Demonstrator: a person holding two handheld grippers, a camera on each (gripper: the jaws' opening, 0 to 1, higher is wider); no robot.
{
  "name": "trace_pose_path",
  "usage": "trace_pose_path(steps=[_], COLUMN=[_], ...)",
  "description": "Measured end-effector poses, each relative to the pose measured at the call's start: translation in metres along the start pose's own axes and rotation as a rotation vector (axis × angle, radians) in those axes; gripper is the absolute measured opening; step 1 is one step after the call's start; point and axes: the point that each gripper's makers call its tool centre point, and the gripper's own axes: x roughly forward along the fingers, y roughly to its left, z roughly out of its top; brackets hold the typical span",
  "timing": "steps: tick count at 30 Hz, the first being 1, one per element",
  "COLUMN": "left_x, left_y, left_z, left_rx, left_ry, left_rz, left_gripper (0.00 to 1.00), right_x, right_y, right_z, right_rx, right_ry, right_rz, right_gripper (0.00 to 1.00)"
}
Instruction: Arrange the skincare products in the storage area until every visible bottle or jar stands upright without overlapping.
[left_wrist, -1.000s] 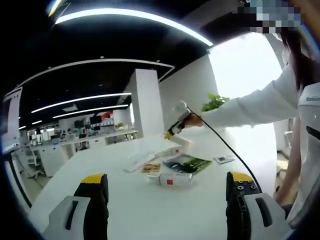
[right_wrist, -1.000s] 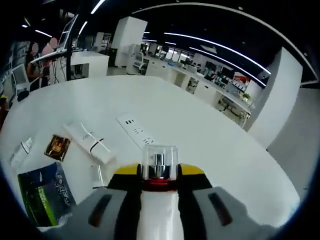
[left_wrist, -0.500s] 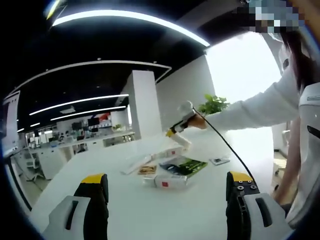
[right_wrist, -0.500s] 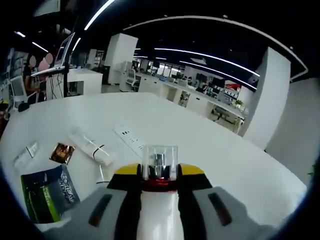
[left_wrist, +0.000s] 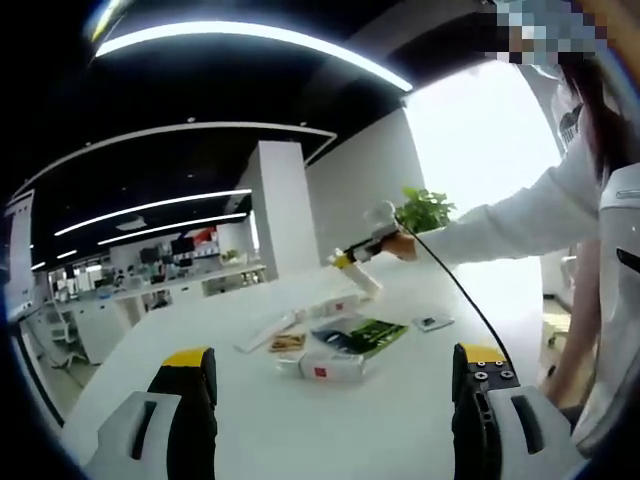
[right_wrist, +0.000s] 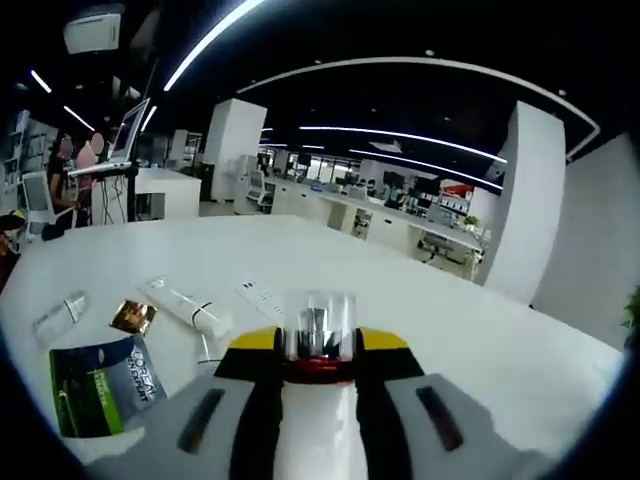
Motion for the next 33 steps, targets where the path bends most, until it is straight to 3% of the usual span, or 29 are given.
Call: trace_pose_path(steps=[12, 33], left_x=[0.005, 0.038], left_y=[-0.006, -0.031], left_z=[0.002, 0.017], left_rx=[0.008, 0.031], left_ry=[0.004, -0.008], left_rz=[-0.016, -0.146], left_gripper=[1.0, 1.0], right_x=[-0.015, -0.054], right_y=[-0.007, -0.002], right_z=[0.006, 0.011], right_rx=[0.055, 0.176], right_ry=[-0.057, -0.166], right_rz=[-0.013, 0.031], right_gripper=[0.25, 0.24])
